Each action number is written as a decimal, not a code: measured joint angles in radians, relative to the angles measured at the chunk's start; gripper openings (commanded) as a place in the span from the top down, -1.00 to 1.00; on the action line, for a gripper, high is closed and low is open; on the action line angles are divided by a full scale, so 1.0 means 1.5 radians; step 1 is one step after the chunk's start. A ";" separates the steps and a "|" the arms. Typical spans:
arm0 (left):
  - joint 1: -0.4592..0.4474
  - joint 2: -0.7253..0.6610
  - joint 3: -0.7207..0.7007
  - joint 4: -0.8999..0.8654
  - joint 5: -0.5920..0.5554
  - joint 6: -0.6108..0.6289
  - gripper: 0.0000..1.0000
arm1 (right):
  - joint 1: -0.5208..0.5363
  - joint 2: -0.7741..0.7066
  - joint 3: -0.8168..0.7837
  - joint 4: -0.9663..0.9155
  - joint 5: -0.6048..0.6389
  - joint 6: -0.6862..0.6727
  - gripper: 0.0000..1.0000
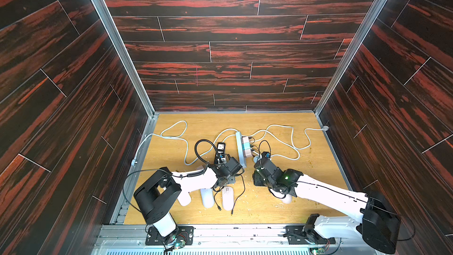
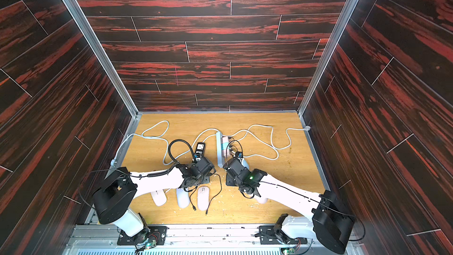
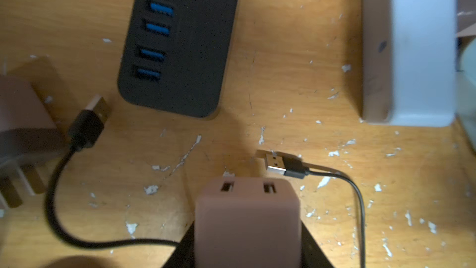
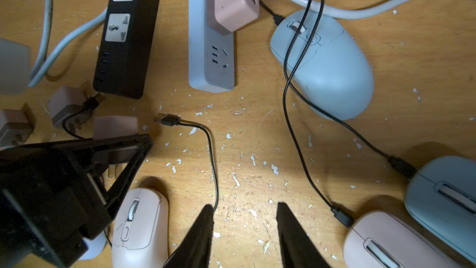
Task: Unplug the wireless mouse
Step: Place the plug at the center of the board.
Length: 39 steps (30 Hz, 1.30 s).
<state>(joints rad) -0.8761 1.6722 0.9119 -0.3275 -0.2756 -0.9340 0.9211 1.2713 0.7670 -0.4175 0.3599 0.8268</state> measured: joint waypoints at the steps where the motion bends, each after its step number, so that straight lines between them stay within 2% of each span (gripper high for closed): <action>1: -0.001 0.005 0.000 -0.001 -0.001 -0.001 0.64 | -0.001 0.000 -0.004 0.000 0.000 0.000 0.13; 13: -0.002 0.042 0.017 0.001 -0.008 -0.009 -0.23 | -0.005 0.000 -0.015 -0.001 -0.003 0.000 0.21; 16: -0.002 0.042 0.017 0.000 -0.011 -0.008 -0.34 | -0.005 -0.001 -0.015 -0.001 -0.002 0.000 0.23; 23: -0.002 0.034 0.017 -0.016 -0.015 -0.006 -0.38 | -0.005 -0.022 -0.015 -0.007 0.001 0.000 0.31; 27: -0.002 -0.030 0.017 -0.039 -0.019 0.005 -0.62 | -0.006 -0.065 -0.015 -0.012 0.013 -0.008 0.30; 35: -0.002 -0.193 0.047 -0.086 -0.044 0.043 -0.75 | -0.043 -0.097 -0.014 -0.079 0.014 -0.047 0.00; 38: -0.002 -0.227 0.040 -0.104 -0.051 0.050 -0.99 | -0.060 -0.104 -0.013 -0.119 -0.001 -0.049 -0.22; 39: -0.002 -0.240 0.031 -0.102 -0.051 0.049 -1.00 | -0.065 -0.105 -0.013 -0.132 -0.006 -0.050 -0.28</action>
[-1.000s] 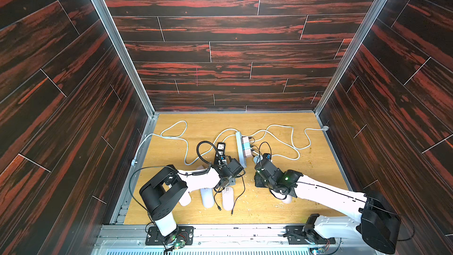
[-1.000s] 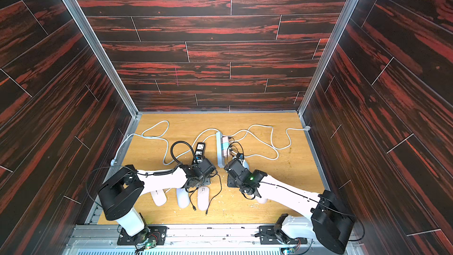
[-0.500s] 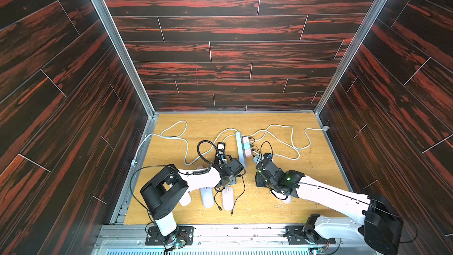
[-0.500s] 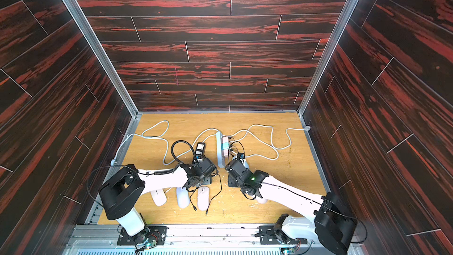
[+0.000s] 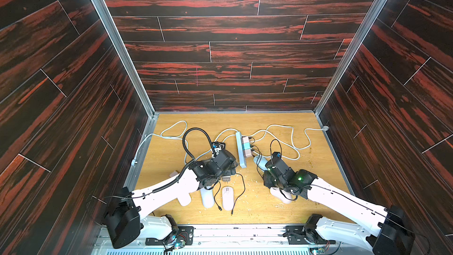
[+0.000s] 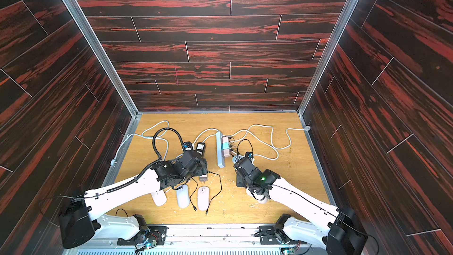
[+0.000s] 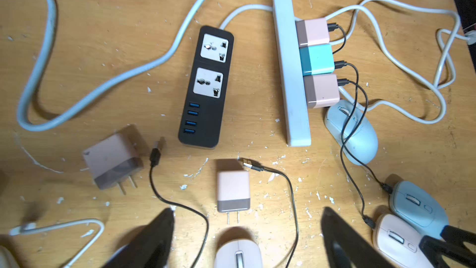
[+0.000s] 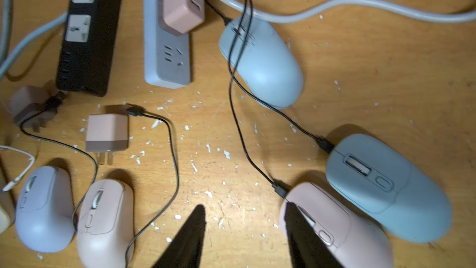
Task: Unplug the wireless mouse
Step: Place the plug at the center of the board, then pick up the mouse from the center of the board.
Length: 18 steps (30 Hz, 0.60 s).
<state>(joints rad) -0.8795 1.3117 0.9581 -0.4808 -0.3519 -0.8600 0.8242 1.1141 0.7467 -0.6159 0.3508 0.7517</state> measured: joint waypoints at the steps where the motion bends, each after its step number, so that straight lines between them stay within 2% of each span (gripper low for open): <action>1: 0.000 -0.013 -0.014 0.003 0.001 0.002 -1.00 | -0.003 -0.001 0.000 -0.013 -0.006 0.002 -0.33; 6: 0.000 -0.113 -0.131 0.063 0.039 0.012 -1.00 | -0.013 -0.010 -0.007 -0.056 -0.037 0.016 -0.64; 10: 0.000 -0.175 -0.184 0.090 0.066 0.023 -1.00 | -0.053 -0.020 -0.041 -0.058 -0.058 0.014 -0.96; 18: 0.000 -0.239 -0.193 0.108 0.084 0.045 -1.00 | -0.129 0.014 -0.075 -0.016 -0.108 -0.032 -0.97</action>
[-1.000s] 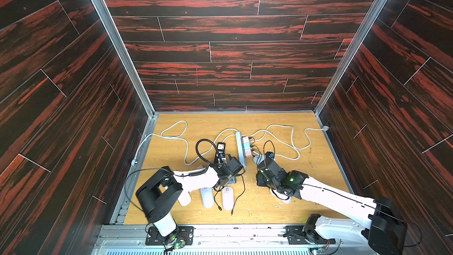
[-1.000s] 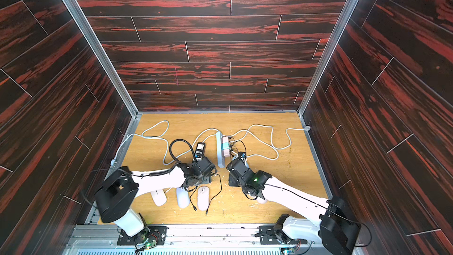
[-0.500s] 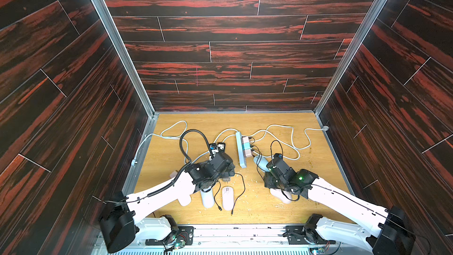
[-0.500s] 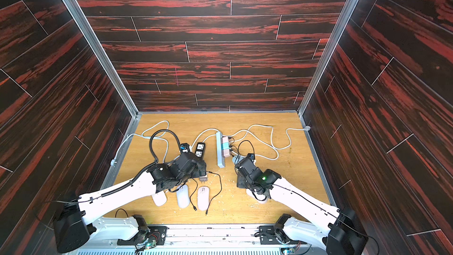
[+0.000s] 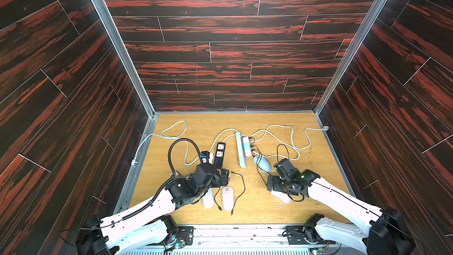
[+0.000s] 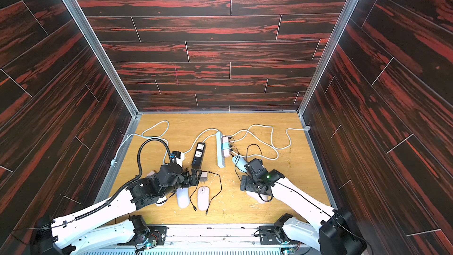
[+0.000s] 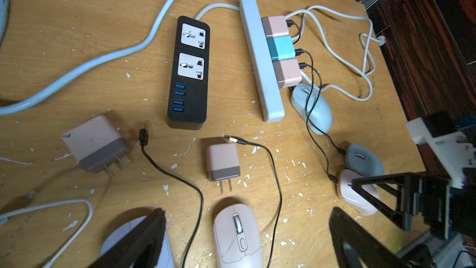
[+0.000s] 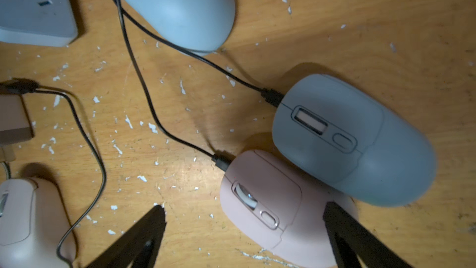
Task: Unplug the wireless mouse
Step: Pick up the mouse from the center of the board.
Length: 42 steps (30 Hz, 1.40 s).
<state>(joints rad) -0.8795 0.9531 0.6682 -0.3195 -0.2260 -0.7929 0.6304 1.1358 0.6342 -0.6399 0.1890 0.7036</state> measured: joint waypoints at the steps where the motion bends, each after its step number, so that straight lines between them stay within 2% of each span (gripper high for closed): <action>1: 0.000 -0.011 -0.005 0.001 0.001 0.000 -1.00 | -0.007 0.005 -0.002 0.009 -0.008 -0.005 -0.97; 7: 0.000 -0.060 -0.031 0.004 -0.001 0.004 -1.00 | -0.018 0.018 -0.009 0.033 -0.058 -0.021 -0.97; 14: 0.000 -0.032 -0.031 0.028 0.009 0.021 -1.00 | -0.005 -0.013 -0.041 0.020 -0.104 -0.015 -0.96; 19: 0.000 -0.009 -0.030 0.040 0.022 0.025 -0.99 | 0.068 -0.010 -0.040 0.003 -0.086 -0.003 -0.83; 29: 0.000 -0.022 -0.030 0.054 0.024 0.023 -0.93 | 0.232 0.060 -0.016 -0.033 0.024 0.033 -0.60; 33: 0.000 0.003 -0.025 0.052 0.028 0.028 -0.91 | 0.245 0.061 -0.018 -0.029 0.029 0.049 -0.42; 42: 0.003 0.059 0.014 0.056 0.034 0.051 -0.89 | 0.262 0.069 -0.056 -0.010 0.022 0.068 -0.42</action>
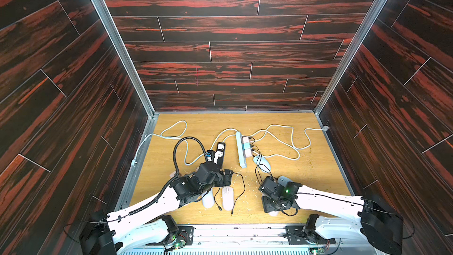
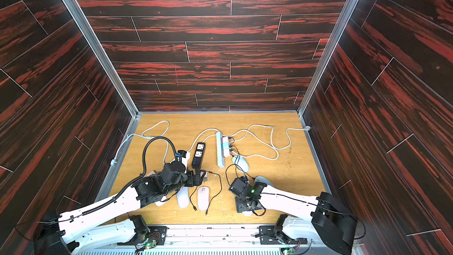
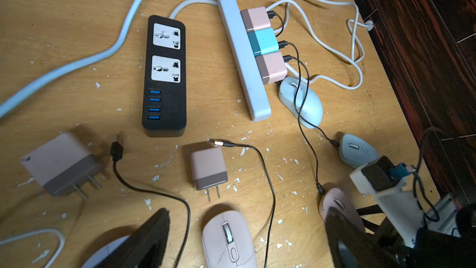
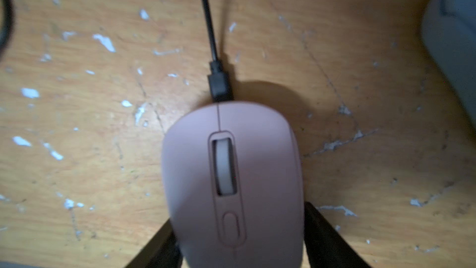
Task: Unplug the wireless mouse
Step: Pick up the mouse from the center of the board, then remove the power cord from the mouse.
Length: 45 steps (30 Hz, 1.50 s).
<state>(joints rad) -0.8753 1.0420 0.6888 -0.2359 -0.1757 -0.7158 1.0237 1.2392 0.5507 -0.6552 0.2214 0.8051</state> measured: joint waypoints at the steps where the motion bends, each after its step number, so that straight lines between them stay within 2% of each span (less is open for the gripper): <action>1: 0.000 0.001 0.004 0.002 -0.001 0.002 -0.89 | 0.002 0.003 0.001 0.000 0.001 0.000 -0.42; 6: 0.004 -0.001 0.012 0.004 -0.012 0.009 -0.88 | 0.023 0.025 0.012 -0.001 0.015 0.005 -0.36; 13: 0.013 -0.023 0.012 -0.002 -0.028 0.011 -0.86 | 0.046 0.045 0.025 0.012 0.025 0.015 0.02; 19: 0.018 -0.051 0.012 -0.004 -0.035 0.006 -0.84 | 0.048 0.039 0.025 0.018 0.031 0.011 0.25; 26: 0.032 -0.043 0.012 0.005 -0.025 -0.003 -0.79 | 0.051 -0.024 0.025 0.046 0.065 -0.005 0.55; 33: 0.034 0.002 0.012 0.082 0.042 -0.053 -0.69 | 0.051 -0.103 0.007 0.100 0.090 -0.038 0.78; 38: 0.034 0.036 -0.003 0.170 0.111 -0.088 -0.47 | 0.052 -0.143 -0.020 0.160 0.075 -0.075 1.00; 45: 0.025 0.067 -0.031 0.250 0.155 -0.127 -0.44 | 0.053 -0.198 -0.032 0.213 0.062 -0.138 1.00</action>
<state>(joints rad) -0.8371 1.1423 0.6430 0.1387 0.0570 -0.9066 1.1030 0.9421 0.5022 -0.3359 0.3145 0.5980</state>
